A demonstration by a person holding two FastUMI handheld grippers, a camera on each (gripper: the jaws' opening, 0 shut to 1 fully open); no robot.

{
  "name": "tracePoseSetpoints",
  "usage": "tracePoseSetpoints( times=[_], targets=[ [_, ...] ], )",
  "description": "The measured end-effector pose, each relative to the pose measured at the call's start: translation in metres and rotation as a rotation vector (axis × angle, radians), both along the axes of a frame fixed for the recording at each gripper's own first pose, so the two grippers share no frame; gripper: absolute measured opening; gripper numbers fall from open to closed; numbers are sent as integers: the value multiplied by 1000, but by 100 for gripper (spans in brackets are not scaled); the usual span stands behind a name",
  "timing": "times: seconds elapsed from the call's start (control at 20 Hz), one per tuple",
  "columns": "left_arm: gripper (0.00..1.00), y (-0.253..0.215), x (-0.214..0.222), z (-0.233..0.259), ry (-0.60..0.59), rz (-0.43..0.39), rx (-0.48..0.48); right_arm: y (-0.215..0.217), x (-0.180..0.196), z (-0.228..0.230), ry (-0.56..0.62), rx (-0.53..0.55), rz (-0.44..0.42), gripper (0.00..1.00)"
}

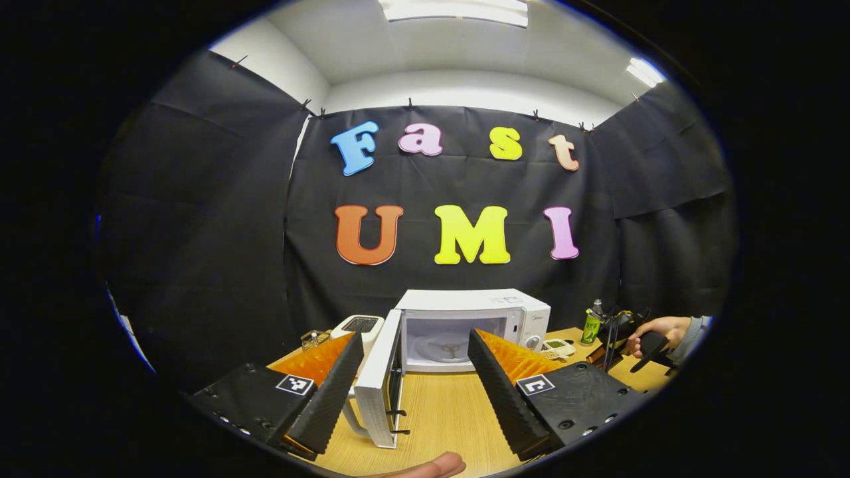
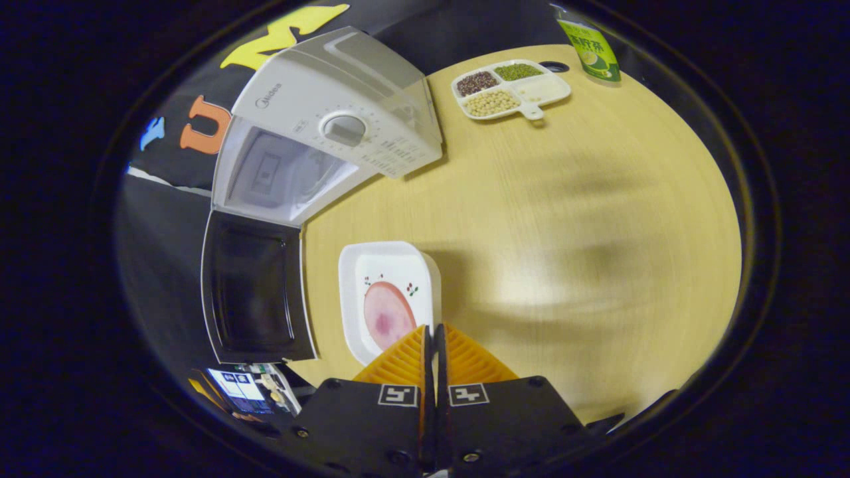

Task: Open the microwave oven with the left hand, put the food in, and close the microwave oven.

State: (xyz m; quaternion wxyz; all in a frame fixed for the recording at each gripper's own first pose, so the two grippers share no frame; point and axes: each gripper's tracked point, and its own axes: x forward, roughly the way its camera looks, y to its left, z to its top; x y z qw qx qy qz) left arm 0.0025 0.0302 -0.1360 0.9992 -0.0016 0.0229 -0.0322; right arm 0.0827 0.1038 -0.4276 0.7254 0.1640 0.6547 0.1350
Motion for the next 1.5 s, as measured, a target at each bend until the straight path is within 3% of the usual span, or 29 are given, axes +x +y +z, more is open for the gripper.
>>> tracePoseSetpoints(
  times=[0.2, 0.25, 0.3, 0.5, 0.55, 0.65, 0.7, 0.75, 0.8, 0.9, 0.95, 1.05, 1.25, 1.3, 1.35, 1.5],
  targets=[
    [95, 27, 7, -10, 8, 13, -13, 58, -1, -1, -15, 36, -23, 0],
    [95, 33, 6, -12, 7, 18, -10, 73, -3, -1, -15, 51, -32, 4],
    [94, 39, 6, -15, 7, 22, -6, 87, -2, -1, -15, 70, -49, 0],
    [95, 60, 5, -24, 26, 54, -1, 142, 12, -5, -43, 141, -204, 4],
    [83, 64, 5, -24, 30, 60, -1, 156, 14, -5, -53, 160, -223, 4],
    [83, 71, 2, -22, 33, 74, 2, 178, 20, -5, -60, 189, -264, 4],
    [95, 73, 1, -21, 29, 79, 6, 190, 24, -5, -69, 202, -285, 4],
    [95, 74, -1, -21, 29, 82, 10, 202, 29, -6, -82, 214, -301, 4],
    [83, 75, -2, -21, 28, 84, 15, 213, 34, -7, -97, 233, -320, 4],
    [83, 72, -4, -21, 22, 73, 31, 235, 50, -10, -130, 272, -356, 4],
    [95, 72, -4, -22, 19, 72, 39, 244, 59, -13, -150, 286, -376, 4],
    [94, 71, -1, -27, 28, 69, 52, 257, 81, -17, -197, 314, -444, 4],
    [95, 80, 0, -29, 37, 78, 52, 263, 130, -23, -301, 391, -672, 4],
    [95, 81, 2, -30, 41, 77, 47, 262, 142, -25, -333, 397, -714, 0],
    [95, 82, 3, -32, 44, 79, 42, 262, 153, -26, -360, 418, -762, 4],
    [94, 90, 2, -38, 61, 95, 56, 266, 181, -27, -424, 473, -830, 4]
  ],
)
